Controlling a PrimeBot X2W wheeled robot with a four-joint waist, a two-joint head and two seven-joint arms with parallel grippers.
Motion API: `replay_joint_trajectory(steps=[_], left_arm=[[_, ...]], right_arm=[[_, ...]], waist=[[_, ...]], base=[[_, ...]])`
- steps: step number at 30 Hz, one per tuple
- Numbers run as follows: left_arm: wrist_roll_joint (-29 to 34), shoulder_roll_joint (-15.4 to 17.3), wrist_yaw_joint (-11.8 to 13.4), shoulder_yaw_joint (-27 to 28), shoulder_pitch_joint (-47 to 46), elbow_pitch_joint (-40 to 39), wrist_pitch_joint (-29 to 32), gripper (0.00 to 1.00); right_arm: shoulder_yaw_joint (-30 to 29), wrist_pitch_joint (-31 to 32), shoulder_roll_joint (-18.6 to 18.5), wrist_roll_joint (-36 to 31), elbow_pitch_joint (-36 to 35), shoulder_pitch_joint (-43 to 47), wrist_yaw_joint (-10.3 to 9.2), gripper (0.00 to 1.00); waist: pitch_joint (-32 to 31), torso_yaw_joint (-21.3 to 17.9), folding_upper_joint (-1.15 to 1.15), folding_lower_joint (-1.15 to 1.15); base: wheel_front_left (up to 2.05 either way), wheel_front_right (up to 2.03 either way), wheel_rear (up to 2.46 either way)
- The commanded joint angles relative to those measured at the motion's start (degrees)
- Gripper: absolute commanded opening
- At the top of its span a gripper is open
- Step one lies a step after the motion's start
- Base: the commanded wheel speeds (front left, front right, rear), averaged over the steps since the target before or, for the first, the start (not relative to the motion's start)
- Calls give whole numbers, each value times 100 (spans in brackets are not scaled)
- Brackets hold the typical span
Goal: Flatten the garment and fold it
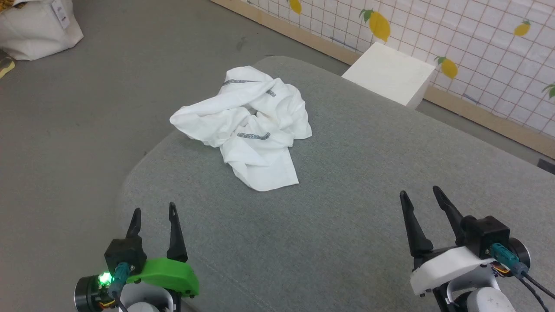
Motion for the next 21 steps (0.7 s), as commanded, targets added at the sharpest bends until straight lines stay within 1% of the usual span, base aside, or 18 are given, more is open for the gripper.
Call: replay_joint_trajectory(steps=[1,7,11,15,21], left_arm=[[-60,51,56,-22,-109,41,-68,100],[-133,43,77,-29,-134,74,-109,100],[-295,25,-28,23,-283,57,-109,100],[-483,108,-235,81,-826,75,2,100],[-891,417,-583,325,-2418,414,570,100]], right_arm=[[9,-61,7,43,34,-87,-8,100],[8,-82,7,58,63,-105,-9,100],[52,-33,7,14,-15,-166,-9,100],[129,84,7,-119,-214,-378,-9,100],[217,342,7,-498,-666,-783,-9,100]], waist=[[4,59,0,0],[24,125,0,0],[189,-12,0,0],[657,-376,0,0],[1808,-1097,0,0]], base=[[0,0,0],[0,0,0],[0,0,0],[0,0,0],[0,0,0]])
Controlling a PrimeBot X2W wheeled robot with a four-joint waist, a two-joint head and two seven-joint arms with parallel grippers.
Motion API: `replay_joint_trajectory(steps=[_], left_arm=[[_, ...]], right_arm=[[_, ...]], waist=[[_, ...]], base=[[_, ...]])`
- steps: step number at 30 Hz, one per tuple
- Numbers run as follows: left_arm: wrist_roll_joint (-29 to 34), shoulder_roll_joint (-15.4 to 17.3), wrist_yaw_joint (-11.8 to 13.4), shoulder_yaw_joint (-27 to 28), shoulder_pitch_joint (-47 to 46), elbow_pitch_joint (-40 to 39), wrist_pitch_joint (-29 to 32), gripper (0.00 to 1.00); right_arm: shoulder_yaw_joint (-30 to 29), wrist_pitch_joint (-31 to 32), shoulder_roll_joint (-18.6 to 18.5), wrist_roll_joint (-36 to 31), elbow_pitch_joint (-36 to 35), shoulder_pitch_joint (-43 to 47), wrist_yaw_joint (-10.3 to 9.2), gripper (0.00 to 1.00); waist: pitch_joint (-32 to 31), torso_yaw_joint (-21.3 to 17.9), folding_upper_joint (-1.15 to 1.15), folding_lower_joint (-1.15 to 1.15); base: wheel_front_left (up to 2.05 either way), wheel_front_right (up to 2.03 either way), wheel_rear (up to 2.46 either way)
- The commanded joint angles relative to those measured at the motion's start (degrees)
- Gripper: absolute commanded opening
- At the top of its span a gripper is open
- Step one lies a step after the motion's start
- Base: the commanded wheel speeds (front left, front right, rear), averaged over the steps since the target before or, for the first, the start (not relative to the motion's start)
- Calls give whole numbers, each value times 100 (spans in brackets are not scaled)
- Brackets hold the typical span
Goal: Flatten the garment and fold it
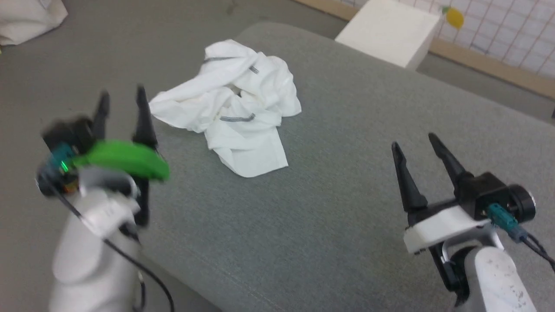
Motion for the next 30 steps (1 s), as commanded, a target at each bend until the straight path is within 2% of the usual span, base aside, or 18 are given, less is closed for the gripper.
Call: replay_joint_trajectory(steps=[1,6,9,13,18,22,23,24,27,28,30], left_arm=[[-152,148,-91,102,-459,103,157,100],[-477,743,-372,346,-1709,560,1007,100],[-728,1034,-490,436,-2347,856,1751,100],[-1108,1205,-503,570,-2758,1073,2615,100],[-1388,1256,-198,715,-2961,1287,3394,100],[-1525,1210,159,799,-2843,1435,3899,100],[-1550,1185,280,804,-2774,1476,4065,100],[-1597,1137,611,799,-2553,1548,4542,100],[-1563,1141,874,742,-2303,1543,4918,100],[-1558,1148,949,715,-2193,1526,5079,76],[-1527,1213,1018,666,-2010,1450,5290,0]], right_arm=[[45,50,-6,-94,-99,-175,-9,100],[152,133,-74,-199,-308,-521,-9,100],[179,124,-151,-164,-382,-721,-9,100],[207,44,-180,-110,-372,-881,-9,100],[305,-37,-202,-114,-383,-1033,-9,100],[341,-102,-179,-57,-363,-1128,-9,100],[343,-120,-176,-47,-352,-1144,-9,100],[331,-155,-173,-34,-324,-1169,-9,100],[299,-187,-162,-38,-290,-1179,-9,100],[286,-205,-154,-31,-265,-1179,-9,100],[277,-234,-142,-14,-192,-1179,-9,100]], waist=[[1282,-1022,0,0],[2196,-1667,0,0],[2725,-1981,0,0],[3128,-2234,0,0],[3493,-2416,0,0],[3618,-2504,0,0],[3629,-2516,0,0],[3644,-2532,0,0],[3584,-2537,0,0],[3533,-2534,0,0],[3412,-2528,0,0]], base=[[0,0,0],[0,0,0],[0,0,0],[0,0,0],[0,0,0],[0,0,0],[0,0,0],[0,0,0],[0,0,0],[0,0,0],[0,0,0]])
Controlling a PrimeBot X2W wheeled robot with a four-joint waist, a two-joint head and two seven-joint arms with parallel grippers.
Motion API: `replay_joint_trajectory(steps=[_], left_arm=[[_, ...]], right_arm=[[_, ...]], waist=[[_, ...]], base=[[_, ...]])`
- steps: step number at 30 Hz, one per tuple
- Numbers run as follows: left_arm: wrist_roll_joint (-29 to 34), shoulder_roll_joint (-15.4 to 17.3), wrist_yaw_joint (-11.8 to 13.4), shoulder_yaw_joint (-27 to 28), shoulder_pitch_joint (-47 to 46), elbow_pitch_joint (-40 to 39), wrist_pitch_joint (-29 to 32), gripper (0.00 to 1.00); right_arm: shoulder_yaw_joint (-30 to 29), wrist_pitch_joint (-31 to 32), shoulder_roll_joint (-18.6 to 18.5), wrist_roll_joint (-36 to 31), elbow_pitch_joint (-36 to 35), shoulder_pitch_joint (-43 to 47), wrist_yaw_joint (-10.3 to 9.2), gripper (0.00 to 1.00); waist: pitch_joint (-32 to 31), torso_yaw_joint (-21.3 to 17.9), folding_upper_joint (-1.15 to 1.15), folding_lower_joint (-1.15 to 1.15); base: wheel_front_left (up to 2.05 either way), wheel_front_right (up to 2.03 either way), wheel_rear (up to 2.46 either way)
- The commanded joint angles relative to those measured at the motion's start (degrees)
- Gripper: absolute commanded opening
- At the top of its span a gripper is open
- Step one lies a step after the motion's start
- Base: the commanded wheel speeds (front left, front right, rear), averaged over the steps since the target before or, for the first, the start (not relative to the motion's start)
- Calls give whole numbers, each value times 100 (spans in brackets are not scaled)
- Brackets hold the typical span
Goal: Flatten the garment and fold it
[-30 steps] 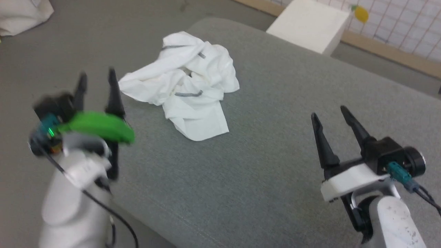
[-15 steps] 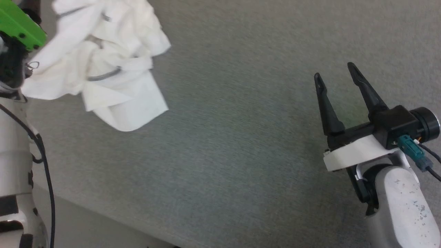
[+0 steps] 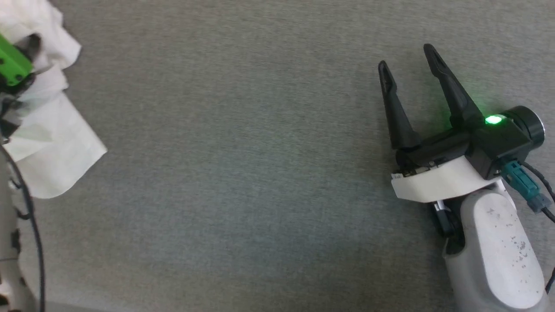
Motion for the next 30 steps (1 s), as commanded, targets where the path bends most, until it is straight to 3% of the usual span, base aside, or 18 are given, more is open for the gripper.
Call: replay_joint_trajectory(steps=[1,3,9,18,25,30], left_arm=[[68,-227,43,-178,539,235,222,0],[208,-87,70,-173,671,36,29,0],[1054,389,190,-96,726,-427,-1898,0],[1969,884,-444,-682,18,-618,-3973,0],[2347,613,-901,-1479,-785,-767,-4338,0],[2277,47,-1226,-1969,-1289,-795,-4369,0]], right_arm=[[-130,22,-141,32,310,125,-14,100],[-141,-21,-125,44,393,148,-14,100],[-299,-180,-72,101,722,338,-14,100],[-644,-281,-16,248,1058,887,-14,100],[-809,-279,-13,476,1148,1279,-14,100],[-889,-214,-12,535,1113,1521,-14,100]], waist=[[-59,-119,-1,0],[-250,-114,-1,0],[-1109,-75,-1,0],[-2566,-233,-1,0],[-3307,-599,-1,0],[-3617,-965,-1,0]], base=[[0,0,0],[0,0,0],[0,0,0],[0,0,0],[0,0,0],[0,0,0]])
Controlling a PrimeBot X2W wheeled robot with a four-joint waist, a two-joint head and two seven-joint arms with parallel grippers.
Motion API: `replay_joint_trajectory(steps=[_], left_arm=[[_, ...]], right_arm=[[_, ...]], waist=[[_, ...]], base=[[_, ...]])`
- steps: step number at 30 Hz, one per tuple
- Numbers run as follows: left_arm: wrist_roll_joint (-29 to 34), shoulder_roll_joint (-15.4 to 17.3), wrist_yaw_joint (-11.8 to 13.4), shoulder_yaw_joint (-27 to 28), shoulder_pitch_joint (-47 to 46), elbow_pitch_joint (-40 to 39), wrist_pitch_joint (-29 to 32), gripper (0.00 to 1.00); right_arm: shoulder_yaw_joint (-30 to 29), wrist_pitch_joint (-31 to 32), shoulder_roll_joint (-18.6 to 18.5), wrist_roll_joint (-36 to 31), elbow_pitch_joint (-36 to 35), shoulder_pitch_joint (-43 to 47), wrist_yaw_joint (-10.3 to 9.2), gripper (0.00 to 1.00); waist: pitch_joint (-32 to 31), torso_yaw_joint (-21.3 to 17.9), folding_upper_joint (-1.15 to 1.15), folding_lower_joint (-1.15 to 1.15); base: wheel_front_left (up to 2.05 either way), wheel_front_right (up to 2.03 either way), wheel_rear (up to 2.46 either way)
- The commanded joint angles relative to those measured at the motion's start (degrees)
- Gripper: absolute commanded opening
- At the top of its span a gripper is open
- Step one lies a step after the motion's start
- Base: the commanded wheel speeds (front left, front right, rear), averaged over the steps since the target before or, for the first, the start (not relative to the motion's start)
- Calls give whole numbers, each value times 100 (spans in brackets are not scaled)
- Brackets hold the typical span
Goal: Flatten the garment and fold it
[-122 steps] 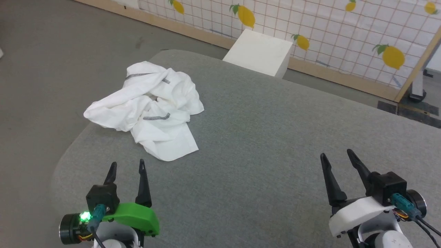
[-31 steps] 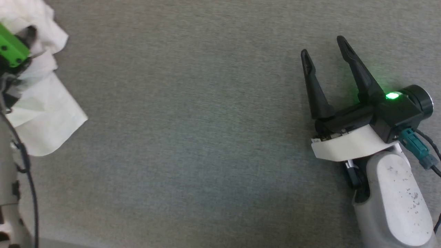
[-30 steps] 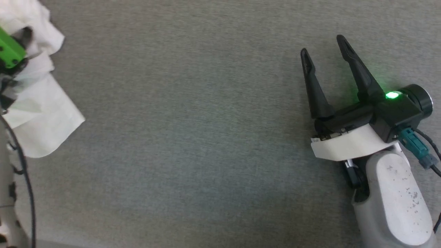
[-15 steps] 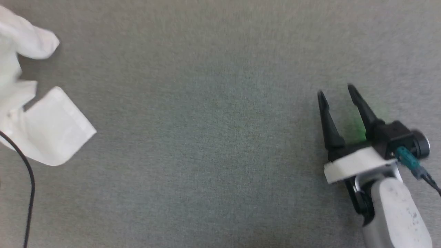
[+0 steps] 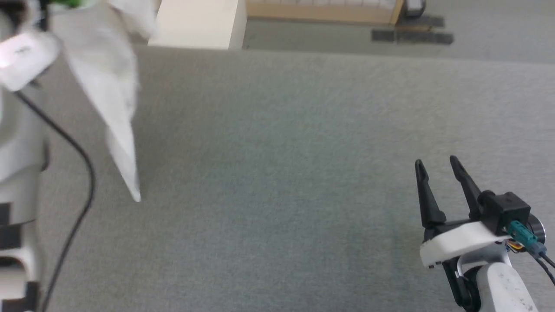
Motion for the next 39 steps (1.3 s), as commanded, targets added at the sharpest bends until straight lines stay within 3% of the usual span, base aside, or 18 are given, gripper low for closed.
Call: replay_joint_trajectory(steps=[1,7,13,21,30,31,32,33,39], left_arm=[[-95,-173,-72,-71,-170,1,-32,0],[-529,-1044,-301,-387,-415,144,-6,0],[-996,-1786,-519,-728,-59,527,153,0],[-1607,-2185,-755,-1583,1476,1651,1118,0],[-2315,-2271,-892,-2500,2763,2570,2319,0],[-2454,-2272,-898,-2547,2848,2526,2348,7],[-2573,-2273,-904,-2571,2903,2451,2313,47],[-2672,-2273,-893,-2572,2945,2352,2187,100],[-2639,-2245,-678,-2304,3066,1672,646,100]], right_arm=[[6,21,-6,37,-26,83,-9,100],[24,131,-6,52,-155,193,-9,100],[65,237,-5,52,-248,256,-9,100],[97,314,-5,109,-318,292,-9,100],[156,338,-5,144,-301,296,-9,100],[162,343,-5,144,-293,309,-9,100],[164,347,-5,142,-288,322,-9,100],[164,357,-5,139,-288,343,-9,100],[154,422,-5,79,-360,422,-9,100]], waist=[[-613,-586,0,0],[-679,-1114,0,0],[-608,-1536,0,0],[-497,-1970,0,0],[-464,-2137,0,0],[-472,-2125,0,0],[-488,-2105,0,0],[-505,-2073,0,0],[-631,-1802,0,0]], base=[[0,0,0],[0,0,0],[0,0,0],[0,0,0],[0,0,0],[0,0,0],[0,0,0],[0,0,0],[0,0,0]])
